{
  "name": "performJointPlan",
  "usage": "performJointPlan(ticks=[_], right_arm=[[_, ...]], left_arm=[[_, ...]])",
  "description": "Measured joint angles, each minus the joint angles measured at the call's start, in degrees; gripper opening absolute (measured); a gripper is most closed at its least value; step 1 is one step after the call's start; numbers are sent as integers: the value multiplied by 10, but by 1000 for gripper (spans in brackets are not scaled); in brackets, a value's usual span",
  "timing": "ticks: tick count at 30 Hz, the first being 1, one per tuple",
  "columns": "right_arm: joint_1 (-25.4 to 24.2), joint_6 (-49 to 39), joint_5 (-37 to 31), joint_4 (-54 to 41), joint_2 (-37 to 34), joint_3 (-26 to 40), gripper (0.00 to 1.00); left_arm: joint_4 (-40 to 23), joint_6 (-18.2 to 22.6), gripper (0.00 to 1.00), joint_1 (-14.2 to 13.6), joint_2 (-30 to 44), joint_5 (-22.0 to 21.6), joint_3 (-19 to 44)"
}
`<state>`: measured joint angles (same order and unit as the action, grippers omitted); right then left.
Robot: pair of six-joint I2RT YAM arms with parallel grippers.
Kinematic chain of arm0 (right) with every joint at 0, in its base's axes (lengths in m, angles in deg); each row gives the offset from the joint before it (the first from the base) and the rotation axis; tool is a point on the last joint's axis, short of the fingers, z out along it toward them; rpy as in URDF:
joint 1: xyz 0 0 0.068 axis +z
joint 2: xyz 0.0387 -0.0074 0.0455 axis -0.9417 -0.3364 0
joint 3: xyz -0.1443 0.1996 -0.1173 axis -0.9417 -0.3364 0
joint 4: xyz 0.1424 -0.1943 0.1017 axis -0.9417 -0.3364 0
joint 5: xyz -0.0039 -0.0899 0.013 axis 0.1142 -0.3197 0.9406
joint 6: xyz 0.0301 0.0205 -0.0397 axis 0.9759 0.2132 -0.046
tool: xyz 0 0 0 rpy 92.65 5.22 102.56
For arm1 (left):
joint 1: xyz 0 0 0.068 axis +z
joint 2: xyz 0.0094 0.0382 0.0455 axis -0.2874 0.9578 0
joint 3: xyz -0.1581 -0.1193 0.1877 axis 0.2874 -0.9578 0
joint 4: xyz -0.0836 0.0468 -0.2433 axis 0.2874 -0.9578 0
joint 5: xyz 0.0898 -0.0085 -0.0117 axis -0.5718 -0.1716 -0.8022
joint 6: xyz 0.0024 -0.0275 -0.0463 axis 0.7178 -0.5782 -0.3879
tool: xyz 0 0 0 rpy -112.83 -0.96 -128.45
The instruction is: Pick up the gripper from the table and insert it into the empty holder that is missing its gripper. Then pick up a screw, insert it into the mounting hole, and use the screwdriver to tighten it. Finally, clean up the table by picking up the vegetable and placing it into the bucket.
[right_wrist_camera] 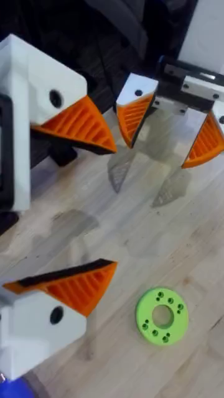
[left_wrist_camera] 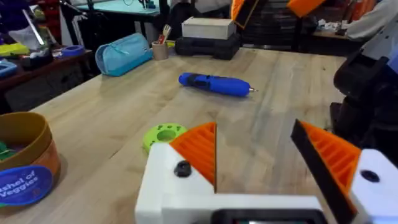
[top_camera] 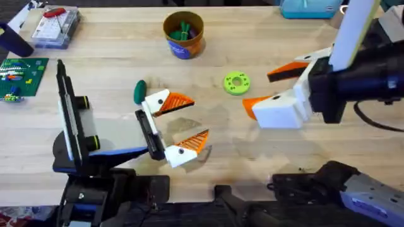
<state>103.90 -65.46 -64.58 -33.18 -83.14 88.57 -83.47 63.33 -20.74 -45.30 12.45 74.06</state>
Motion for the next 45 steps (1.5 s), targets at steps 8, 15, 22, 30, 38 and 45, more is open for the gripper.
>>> performJointPlan(ticks=[8, 15, 22, 30, 38, 45], right_arm=[[0, 0, 0, 0, 0, 0, 995], [0, 0, 0, 0, 0, 0, 995], [0, 2, -15, 0, 0, 0, 995], [-35, 72, -126, -23, 0, 1, 995], [-212, 43, -155, -80, -65, 61, 995], [-337, 8, -161, -66, -148, 62, 995]], left_arm=[[0, 4, 10, 0, 0, 0, 0], [0, 4, 5, 0, 0, 0, 0], [0, -20, 5, 0, 0, 0, 0], [0, -27, 4, 0, 0, 0, 0], [0, -27, 4, 0, 0, 0, 0], [0, -28, 4, 0, 0, 0, 0]])
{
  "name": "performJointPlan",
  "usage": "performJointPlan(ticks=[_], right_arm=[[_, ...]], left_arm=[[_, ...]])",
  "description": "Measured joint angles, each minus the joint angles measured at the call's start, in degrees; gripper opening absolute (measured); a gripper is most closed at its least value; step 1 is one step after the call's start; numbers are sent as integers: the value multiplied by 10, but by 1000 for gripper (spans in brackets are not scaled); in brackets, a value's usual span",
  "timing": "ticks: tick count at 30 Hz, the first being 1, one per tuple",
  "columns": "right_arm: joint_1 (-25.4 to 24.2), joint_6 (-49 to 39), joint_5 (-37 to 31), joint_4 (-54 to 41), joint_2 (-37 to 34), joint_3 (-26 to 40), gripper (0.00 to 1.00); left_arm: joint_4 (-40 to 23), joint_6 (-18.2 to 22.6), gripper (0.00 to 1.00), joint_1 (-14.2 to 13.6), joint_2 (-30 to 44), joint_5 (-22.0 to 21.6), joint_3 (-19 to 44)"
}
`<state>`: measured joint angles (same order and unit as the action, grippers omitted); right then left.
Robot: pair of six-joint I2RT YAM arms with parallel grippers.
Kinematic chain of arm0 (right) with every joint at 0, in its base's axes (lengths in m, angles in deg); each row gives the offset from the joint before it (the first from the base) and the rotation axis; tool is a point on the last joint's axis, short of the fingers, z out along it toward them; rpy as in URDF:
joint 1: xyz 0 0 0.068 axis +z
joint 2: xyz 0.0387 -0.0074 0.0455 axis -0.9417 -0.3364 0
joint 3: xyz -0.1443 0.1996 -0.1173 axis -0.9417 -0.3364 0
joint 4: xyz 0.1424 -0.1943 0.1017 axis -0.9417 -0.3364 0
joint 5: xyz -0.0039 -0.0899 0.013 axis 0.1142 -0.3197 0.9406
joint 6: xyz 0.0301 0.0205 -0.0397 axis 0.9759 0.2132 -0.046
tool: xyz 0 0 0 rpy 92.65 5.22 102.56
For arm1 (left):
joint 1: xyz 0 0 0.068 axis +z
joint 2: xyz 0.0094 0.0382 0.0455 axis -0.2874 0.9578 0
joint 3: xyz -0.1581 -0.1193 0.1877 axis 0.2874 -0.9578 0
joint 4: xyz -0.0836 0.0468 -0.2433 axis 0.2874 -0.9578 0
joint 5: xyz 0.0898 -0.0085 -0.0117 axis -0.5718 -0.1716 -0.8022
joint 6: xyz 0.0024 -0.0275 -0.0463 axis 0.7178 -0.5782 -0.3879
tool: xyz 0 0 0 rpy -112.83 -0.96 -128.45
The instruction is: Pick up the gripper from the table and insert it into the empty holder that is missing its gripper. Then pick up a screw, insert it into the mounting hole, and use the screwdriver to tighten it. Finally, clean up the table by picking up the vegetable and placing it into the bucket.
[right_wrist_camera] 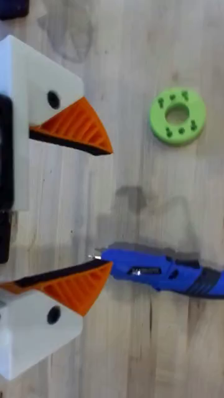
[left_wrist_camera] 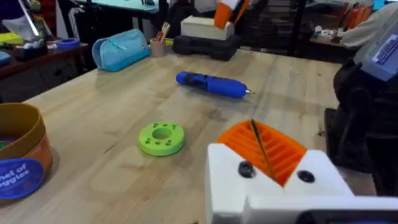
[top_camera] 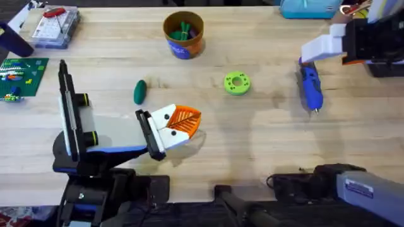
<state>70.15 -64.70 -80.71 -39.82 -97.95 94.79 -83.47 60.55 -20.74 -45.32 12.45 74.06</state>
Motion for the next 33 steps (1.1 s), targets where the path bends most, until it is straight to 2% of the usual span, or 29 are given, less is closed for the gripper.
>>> performJointPlan(ticks=[16, 27, 33], right_arm=[[-134, -67, 1, 77, -197, 1, 995], [-140, -123, 3, 167, -298, 1, 995], [-140, -129, 3, 177, -340, 2, 995]], left_arm=[[0, -1, 4, 0, 0, 0, 0], [0, -1, 4, 0, 0, 0, 0], [0, -1, 4, 0, 0, 0, 0]])
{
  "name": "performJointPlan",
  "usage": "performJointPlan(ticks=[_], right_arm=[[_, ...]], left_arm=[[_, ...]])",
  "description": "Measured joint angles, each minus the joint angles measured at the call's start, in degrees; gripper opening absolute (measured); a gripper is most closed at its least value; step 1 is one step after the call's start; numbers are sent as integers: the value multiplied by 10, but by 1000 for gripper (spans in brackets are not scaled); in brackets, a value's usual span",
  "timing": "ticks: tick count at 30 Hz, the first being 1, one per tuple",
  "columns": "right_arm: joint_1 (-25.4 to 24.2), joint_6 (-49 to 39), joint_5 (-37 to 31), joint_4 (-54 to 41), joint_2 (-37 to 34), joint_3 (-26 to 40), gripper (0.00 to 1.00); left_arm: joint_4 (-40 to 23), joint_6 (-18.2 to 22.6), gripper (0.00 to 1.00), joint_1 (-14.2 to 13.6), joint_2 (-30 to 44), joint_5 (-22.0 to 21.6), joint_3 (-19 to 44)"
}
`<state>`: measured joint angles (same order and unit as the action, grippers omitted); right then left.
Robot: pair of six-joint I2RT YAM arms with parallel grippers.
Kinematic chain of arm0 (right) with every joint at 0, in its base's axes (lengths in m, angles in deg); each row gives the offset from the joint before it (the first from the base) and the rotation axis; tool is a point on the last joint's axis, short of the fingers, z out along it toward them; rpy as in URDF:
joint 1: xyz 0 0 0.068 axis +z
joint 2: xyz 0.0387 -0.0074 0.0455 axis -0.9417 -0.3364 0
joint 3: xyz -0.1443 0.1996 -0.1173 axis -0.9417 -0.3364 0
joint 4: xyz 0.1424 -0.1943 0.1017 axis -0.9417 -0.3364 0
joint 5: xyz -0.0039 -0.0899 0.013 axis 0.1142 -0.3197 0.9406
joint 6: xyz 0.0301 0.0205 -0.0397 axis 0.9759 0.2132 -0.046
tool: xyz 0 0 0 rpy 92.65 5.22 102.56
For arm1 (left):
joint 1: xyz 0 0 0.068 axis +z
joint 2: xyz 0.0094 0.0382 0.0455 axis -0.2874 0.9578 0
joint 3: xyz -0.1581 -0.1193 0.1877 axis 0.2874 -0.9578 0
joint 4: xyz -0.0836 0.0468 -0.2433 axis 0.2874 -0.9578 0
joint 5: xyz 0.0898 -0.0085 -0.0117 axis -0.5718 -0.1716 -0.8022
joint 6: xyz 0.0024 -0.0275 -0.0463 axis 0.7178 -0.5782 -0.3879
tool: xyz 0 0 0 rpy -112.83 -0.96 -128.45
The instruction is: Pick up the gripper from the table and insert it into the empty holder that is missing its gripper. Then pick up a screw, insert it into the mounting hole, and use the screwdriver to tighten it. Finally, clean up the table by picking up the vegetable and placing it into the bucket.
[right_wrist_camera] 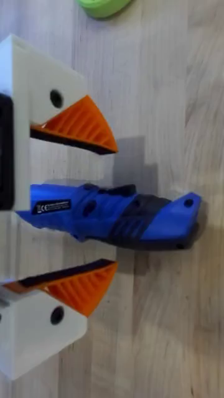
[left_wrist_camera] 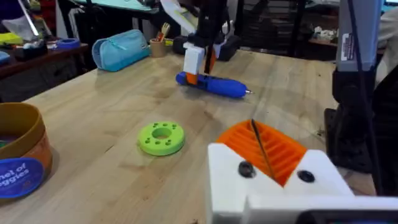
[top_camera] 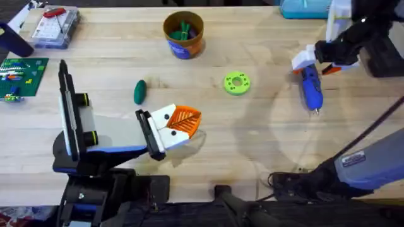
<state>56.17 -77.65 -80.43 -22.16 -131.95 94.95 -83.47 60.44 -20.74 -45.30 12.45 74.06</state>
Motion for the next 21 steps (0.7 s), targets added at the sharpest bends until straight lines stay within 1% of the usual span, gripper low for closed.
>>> performJointPlan(ticks=[8, 16, 21], right_arm=[[0, -9, 0, -1, -40, 0, 995], [0, -13, -4, 4, -42, 0, 991], [0, -14, -5, 8, -42, 0, 955]], left_arm=[[0, 0, 4, 0, 0, 0, 0], [0, 0, 4, 0, 0, 0, 0], [0, 0, 4, 0, 0, 0, 0]])
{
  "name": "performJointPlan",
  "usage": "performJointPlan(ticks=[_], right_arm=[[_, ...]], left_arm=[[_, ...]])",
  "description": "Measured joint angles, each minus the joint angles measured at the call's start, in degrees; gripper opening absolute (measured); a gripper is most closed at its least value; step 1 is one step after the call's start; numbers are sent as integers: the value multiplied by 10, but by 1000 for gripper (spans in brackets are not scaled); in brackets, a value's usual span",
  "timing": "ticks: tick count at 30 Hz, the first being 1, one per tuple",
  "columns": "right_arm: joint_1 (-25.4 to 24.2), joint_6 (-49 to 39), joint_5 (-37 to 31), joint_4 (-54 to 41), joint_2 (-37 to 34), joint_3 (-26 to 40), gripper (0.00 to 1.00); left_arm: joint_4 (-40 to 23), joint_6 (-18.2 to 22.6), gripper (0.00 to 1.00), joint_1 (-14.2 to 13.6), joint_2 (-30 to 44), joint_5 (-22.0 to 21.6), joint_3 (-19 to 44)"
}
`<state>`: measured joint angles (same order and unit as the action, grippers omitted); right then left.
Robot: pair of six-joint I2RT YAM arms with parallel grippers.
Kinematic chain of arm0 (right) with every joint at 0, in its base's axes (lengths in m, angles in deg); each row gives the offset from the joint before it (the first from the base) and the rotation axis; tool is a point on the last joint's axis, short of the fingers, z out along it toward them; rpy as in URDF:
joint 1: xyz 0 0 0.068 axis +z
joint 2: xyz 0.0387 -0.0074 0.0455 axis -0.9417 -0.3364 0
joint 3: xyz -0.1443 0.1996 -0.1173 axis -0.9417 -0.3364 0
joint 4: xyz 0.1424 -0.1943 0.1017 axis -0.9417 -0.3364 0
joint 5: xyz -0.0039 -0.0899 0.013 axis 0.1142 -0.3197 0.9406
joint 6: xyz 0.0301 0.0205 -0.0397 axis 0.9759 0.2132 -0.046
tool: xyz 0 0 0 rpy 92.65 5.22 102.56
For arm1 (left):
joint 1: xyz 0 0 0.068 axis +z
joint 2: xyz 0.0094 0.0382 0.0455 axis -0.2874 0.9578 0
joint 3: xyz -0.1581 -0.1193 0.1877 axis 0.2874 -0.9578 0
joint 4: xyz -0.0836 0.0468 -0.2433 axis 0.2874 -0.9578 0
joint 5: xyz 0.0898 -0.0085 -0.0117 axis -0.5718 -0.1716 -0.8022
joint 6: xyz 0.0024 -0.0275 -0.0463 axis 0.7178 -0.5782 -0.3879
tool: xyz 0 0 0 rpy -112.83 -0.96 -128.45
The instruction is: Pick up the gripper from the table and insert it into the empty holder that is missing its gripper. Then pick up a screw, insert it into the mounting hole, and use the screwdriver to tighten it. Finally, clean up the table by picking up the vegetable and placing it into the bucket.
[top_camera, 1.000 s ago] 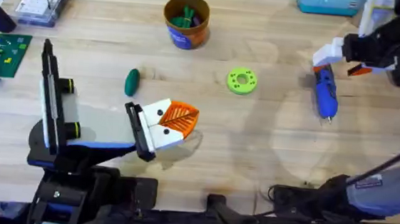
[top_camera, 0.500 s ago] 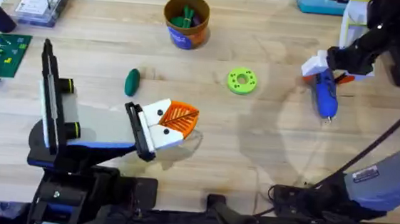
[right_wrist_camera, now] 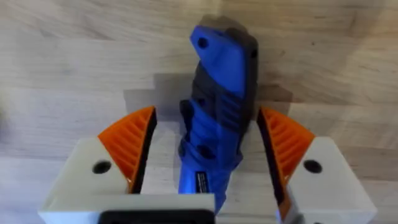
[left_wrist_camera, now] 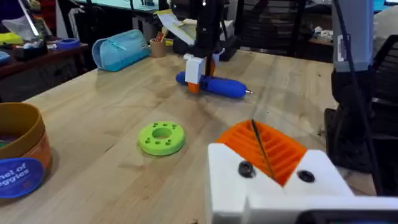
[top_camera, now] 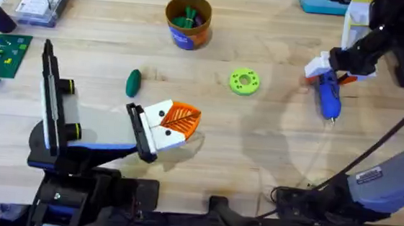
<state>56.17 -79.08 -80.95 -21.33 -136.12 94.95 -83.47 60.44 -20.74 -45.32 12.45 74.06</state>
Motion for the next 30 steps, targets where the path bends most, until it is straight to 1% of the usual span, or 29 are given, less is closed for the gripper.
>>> performJointPlan(ticks=[12, 19, 22, 24, 25, 26, 28, 30], right_arm=[[0, 0, -2, 21, 0, -1, 951], [0, -2, -4, 33, 0, -12, 950], [0, -2, -5, 33, 0, -12, 927], [0, -2, -9, 34, 0, -12, 882], [0, -3, -11, 35, 0, -12, 843], [0, -5, -12, 36, 0, -13, 779], [-1, -6, -15, 38, 0, -14, 620], [-1, -9, -16, 42, 0, -14, 392]], left_arm=[[0, 0, 4, 0, 0, 0, 0], [0, 0, 4, 0, 0, 0, 0], [0, 0, 4, 0, 0, 0, 0], [0, 0, 4, 0, 0, 0, 0], [0, 0, 4, 0, 0, 0, 0], [0, 0, 4, 0, 0, 0, 0], [0, 0, 4, 0, 0, 0, 0], [0, 0, 4, 0, 0, 0, 0]])
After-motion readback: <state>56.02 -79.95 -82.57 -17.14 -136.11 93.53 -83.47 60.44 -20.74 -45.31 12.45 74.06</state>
